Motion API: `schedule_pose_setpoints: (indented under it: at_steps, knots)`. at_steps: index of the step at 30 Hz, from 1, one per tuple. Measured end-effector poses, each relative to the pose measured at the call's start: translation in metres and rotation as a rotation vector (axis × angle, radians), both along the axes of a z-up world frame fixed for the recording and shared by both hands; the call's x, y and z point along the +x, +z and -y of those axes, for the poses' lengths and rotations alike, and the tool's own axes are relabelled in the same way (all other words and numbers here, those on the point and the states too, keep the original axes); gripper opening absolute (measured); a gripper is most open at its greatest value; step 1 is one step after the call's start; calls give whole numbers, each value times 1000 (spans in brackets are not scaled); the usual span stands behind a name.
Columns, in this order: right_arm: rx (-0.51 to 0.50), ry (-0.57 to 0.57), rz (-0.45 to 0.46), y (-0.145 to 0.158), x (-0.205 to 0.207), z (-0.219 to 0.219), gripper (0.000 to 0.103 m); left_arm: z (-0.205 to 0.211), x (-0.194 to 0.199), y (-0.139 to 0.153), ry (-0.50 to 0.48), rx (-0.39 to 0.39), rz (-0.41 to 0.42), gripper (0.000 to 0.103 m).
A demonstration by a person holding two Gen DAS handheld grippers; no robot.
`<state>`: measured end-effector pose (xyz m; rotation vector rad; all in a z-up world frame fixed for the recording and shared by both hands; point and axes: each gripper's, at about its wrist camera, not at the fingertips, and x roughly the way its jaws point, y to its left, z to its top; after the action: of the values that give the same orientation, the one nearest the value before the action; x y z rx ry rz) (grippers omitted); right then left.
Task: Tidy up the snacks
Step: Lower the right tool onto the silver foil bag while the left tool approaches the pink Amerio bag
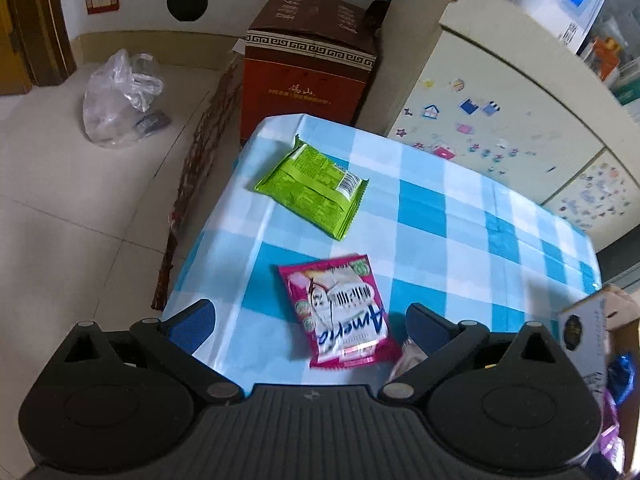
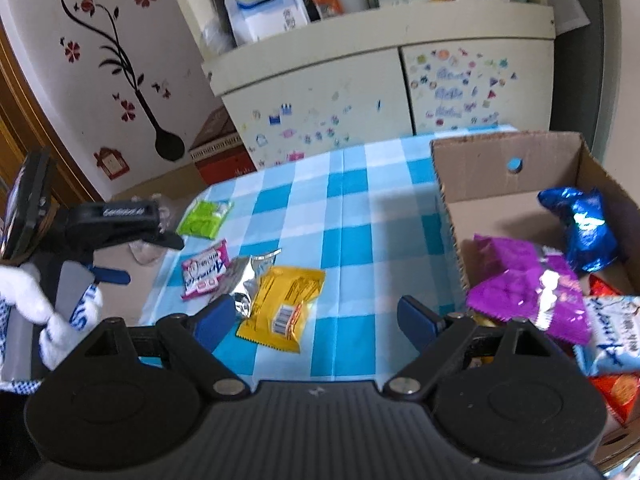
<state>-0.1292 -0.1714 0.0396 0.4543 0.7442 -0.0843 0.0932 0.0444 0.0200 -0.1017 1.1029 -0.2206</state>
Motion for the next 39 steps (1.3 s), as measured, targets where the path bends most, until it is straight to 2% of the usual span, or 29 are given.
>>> schedule_pose_setpoints:
  at_steps: [11,15,19,23,25,28,32,36,39]
  knots:
    - [-12,4,-77,-27,21,-15,78,25,22,-36,5,10,-52,103]
    - [-11,-2,-95,-36,28,-16,78,30,23,-47,-5,51,-41,103]
    - [-18,-15,-105,-44,35,-18,78,34,16,-50,-47,144,-13,103]
    - [-10,-36,-108,-51,41,-17,78,22,7,-50,-32,146,-16,103]
    - [-5,-33,-102,-52,44,-18,78,15,6,-50,-17,135,-22,103]
    - [-4,-16,-91,-55,50,-23,78,14,1,-51,-34,165,-32,103]
    - [-1,-35,-83,-56,55,-26,78,7,1,-53,-19,148,-64,103]
    - [-20,-41,1,-40,53,-27,78,2,8,-53,-14,135,-119,103]
    - [8,28,51,-32,60,-32,78,-6,10,-53,11,125,-140,103]
